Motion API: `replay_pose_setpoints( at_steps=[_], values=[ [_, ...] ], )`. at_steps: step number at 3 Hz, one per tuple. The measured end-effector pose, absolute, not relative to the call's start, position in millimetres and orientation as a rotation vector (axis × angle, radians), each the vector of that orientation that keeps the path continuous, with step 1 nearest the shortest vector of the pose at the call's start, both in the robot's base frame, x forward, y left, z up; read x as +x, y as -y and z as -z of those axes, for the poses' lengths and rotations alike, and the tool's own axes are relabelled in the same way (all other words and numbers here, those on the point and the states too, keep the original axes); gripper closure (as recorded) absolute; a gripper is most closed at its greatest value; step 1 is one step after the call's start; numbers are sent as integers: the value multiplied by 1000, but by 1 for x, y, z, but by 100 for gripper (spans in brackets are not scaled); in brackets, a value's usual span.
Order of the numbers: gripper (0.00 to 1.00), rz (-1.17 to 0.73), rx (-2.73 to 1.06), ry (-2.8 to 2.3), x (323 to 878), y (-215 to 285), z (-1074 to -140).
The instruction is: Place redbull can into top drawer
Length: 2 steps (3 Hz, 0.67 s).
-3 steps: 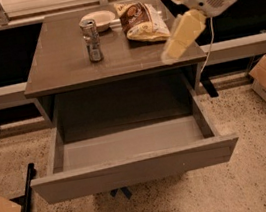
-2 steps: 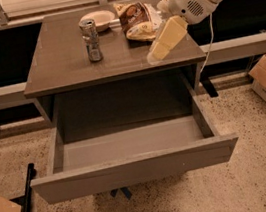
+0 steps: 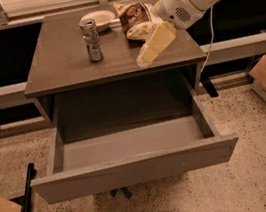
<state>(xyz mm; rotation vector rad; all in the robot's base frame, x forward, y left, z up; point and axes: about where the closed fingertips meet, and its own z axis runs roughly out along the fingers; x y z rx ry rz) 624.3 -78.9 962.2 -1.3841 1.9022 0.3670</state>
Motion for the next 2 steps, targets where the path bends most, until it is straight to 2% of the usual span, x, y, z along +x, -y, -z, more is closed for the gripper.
replay_pose_setpoints(
  at_steps=[2],
  values=[
    [0, -457, -1285, -1803, 701, 22, -921]
  ],
)
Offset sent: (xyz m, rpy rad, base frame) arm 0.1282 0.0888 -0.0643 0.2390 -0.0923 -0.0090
